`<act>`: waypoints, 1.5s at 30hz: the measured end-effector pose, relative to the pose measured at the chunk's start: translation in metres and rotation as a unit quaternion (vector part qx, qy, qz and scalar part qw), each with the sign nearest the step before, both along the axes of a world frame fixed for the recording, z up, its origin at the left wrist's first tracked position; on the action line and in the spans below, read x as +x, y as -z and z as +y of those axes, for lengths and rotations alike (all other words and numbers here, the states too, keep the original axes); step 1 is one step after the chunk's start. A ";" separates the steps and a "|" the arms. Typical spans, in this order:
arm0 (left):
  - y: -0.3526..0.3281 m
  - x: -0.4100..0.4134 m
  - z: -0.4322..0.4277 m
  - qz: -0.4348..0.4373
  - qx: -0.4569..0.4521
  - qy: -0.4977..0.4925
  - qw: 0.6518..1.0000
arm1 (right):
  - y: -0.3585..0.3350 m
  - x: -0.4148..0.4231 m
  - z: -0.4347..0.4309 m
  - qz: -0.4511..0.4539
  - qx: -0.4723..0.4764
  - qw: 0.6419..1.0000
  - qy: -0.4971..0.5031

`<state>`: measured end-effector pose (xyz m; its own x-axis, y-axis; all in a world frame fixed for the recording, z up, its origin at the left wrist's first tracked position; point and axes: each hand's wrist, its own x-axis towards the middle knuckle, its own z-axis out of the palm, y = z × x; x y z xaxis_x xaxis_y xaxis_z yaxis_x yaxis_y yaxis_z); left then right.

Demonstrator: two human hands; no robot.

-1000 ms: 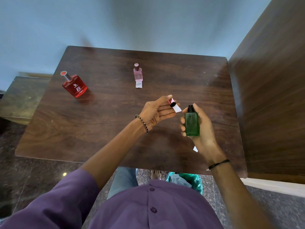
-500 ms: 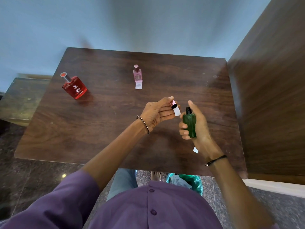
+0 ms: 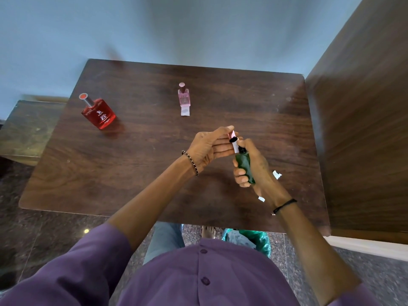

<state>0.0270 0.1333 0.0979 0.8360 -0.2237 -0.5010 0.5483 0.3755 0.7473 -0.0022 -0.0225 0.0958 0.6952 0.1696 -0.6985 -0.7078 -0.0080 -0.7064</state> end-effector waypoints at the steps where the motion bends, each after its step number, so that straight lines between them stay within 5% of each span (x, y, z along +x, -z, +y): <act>1: 0.000 0.000 0.000 0.001 0.003 0.004 1.000 | 0.001 0.000 0.001 -0.006 -0.006 1.000 0.007; 18: 0.000 -0.003 -0.008 0.010 0.000 0.008 1.000 | 0.002 -0.008 0.008 -0.030 -0.022 0.998 0.043; 35: 0.004 -0.006 -0.003 0.012 -0.034 0.000 0.999 | 0.015 -0.014 -0.012 -0.008 0.087 0.995 0.049; 45: 0.001 -0.006 -0.010 -0.004 -0.017 0.020 1.000 | 0.003 -0.012 -0.006 -0.003 0.018 1.000 0.010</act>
<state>0.0212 0.1234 0.0967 0.8297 -0.2737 -0.4865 0.5579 0.3782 0.7387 -0.0138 -0.0283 0.0927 0.7026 0.1802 -0.6884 -0.7035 0.0308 -0.7100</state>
